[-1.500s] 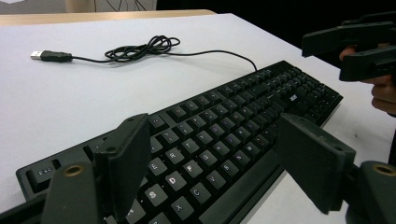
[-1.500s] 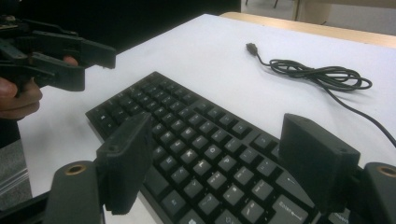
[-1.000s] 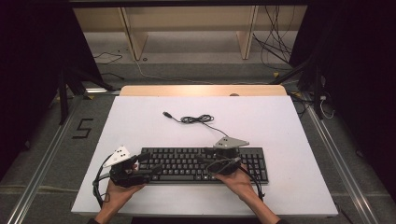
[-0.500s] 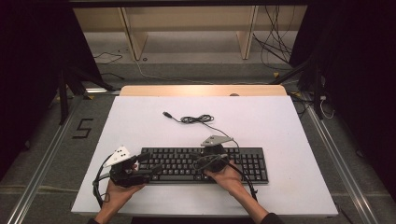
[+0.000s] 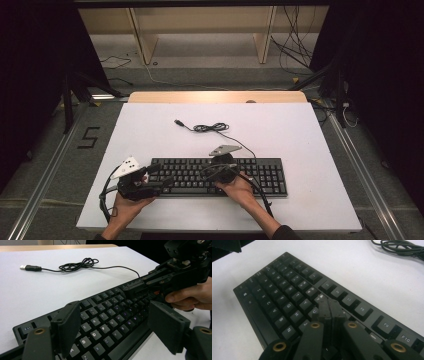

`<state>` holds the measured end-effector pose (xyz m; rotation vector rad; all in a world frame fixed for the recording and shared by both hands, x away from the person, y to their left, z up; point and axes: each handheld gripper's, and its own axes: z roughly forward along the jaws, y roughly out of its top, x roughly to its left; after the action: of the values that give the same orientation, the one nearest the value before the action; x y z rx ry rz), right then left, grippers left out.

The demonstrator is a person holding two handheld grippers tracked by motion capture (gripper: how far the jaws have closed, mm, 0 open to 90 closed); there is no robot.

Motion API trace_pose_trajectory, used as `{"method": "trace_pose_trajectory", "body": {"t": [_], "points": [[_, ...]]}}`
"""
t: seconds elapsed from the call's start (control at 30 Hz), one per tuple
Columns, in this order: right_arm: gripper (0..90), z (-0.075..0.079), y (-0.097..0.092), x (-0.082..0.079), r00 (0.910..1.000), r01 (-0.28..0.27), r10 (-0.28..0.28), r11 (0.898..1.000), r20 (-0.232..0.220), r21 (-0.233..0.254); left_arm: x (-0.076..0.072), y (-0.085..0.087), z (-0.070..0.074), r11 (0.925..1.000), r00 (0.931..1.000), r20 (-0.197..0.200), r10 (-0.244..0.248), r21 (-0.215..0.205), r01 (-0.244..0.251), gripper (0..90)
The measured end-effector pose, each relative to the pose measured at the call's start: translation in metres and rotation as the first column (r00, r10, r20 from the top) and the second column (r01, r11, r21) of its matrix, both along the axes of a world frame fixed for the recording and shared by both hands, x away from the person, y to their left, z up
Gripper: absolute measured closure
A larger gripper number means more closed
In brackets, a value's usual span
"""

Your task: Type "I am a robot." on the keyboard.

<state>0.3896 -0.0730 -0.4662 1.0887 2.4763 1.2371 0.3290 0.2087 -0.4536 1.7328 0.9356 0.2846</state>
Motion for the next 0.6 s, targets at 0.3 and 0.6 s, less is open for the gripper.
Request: {"method": "trace_pose_trajectory", "body": {"t": [0.3,0.6], "points": [[90.0,-0.0054,0.0052,0.0024,0.9999,0.000,-0.001,1.000,-0.015,-0.021,-0.0009,0.0012,-0.0002,1.0000,1.0000,-0.001,0.003,-0.001,-0.003,26.1],[90.0,-0.0088,0.0075,0.0030,0.9996,-0.002,0.001,0.999,-0.028,-0.039,-0.0008,0.0010,-0.0003,1.0000,1.0000,0.000,-0.002,0.005,0.002,26.1]]}}
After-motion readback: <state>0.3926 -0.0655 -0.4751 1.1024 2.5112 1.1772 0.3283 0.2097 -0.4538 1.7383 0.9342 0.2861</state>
